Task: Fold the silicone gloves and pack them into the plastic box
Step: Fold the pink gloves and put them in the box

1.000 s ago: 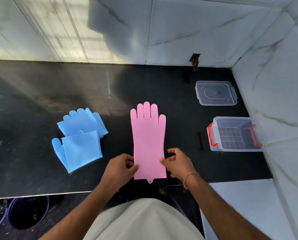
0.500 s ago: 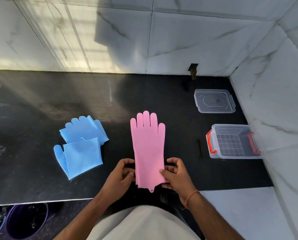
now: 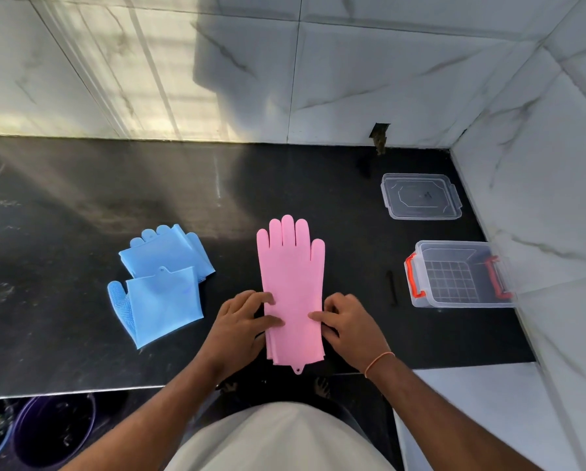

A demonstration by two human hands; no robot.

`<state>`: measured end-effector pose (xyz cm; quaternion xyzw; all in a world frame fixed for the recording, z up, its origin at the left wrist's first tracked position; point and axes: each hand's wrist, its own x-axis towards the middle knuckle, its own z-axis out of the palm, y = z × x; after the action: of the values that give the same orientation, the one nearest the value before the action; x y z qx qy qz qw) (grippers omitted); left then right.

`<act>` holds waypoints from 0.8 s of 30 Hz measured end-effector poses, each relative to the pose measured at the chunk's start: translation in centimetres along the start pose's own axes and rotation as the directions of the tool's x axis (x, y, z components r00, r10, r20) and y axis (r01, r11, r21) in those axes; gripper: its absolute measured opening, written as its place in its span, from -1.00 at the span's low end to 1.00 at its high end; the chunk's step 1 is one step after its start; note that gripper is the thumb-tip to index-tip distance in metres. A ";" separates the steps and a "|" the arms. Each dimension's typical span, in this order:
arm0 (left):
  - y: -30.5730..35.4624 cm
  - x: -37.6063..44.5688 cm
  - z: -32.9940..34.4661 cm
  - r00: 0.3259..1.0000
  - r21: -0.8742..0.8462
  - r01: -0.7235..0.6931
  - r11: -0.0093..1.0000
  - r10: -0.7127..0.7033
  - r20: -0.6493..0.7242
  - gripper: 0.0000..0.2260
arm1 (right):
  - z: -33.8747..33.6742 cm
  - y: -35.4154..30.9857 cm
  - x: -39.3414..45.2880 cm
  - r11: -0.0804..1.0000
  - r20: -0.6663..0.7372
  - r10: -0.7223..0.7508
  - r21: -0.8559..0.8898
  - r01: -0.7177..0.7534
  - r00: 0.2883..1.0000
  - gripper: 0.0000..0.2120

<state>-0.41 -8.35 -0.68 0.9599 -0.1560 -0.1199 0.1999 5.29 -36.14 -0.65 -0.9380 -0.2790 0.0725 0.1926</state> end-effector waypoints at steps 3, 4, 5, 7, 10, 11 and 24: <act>-0.9 0.2 0.4 0.991 0.005 -0.130 0.992 0.130 -0.033 -0.70 | 0.0 0.2 -0.5 0.998 -0.042 -0.065 -0.027 0.064 0.997 -0.82; -1.3 -0.1 0.7 0.985 -0.018 -0.174 0.985 0.173 -0.022 -0.71 | 0.1 0.1 -1.0 0.997 -0.029 -0.073 -0.007 0.073 0.997 -0.81; -1.5 -0.6 1.3 0.978 -0.058 -0.209 0.976 0.208 -0.028 -0.71 | 0.2 0.0 -1.5 0.996 -0.019 -0.081 0.021 0.082 0.997 -0.81; -2.0 -1.6 1.6 0.965 -0.096 -0.261 0.961 0.260 -0.018 -0.71 | 0.7 -0.1 -2.6 0.991 -0.003 -0.100 0.090 0.100 0.995 -0.80; -1.7 -1.9 1.3 0.974 -0.227 -0.211 0.951 0.223 0.028 -0.70 | 1.2 -0.4 -3.3 0.978 0.045 -0.066 0.202 0.056 0.997 -0.75; -1.7 -1.9 1.1 0.983 -0.273 -0.177 0.945 0.185 0.002 -0.72 | 1.1 -0.5 -3.1 0.975 0.049 -0.044 0.221 0.032 0.998 -0.71; -1.2 6.0 -1.5 0.835 -0.503 0.405 0.764 -0.533 -0.138 -0.70 | -0.2 -1.3 6.1 0.732 0.090 0.617 0.299 -0.612 0.782 -0.70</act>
<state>5.87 -8.89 -0.79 0.9009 0.1529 -0.0662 0.4008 9.76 -31.83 -0.10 -0.9352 0.0628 0.1678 0.3055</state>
